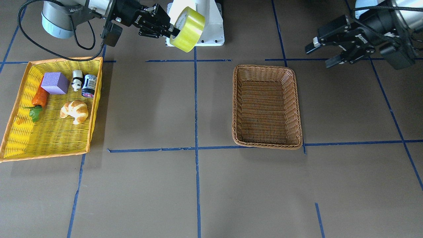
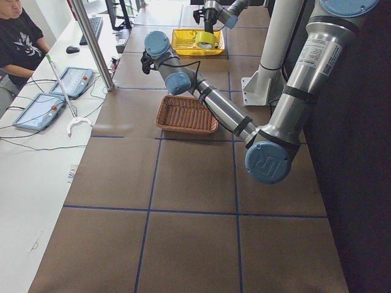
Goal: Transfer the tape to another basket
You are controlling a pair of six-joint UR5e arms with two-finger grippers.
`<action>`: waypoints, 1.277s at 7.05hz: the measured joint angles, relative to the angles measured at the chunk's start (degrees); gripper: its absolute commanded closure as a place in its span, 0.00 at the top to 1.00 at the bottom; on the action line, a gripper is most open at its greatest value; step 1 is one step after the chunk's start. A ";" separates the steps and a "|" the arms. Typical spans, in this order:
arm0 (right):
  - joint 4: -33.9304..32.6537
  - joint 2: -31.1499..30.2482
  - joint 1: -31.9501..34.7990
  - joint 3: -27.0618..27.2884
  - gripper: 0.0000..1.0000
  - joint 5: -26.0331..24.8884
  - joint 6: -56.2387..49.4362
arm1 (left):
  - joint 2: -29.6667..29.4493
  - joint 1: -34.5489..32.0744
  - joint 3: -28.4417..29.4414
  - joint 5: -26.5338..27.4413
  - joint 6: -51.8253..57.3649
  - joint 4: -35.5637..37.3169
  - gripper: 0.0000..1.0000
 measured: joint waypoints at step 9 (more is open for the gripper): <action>16.68 0.33 -0.68 -0.06 0.00 -0.22 11.19 | -1.66 16.98 0.09 29.25 -61.33 -60.44 1.00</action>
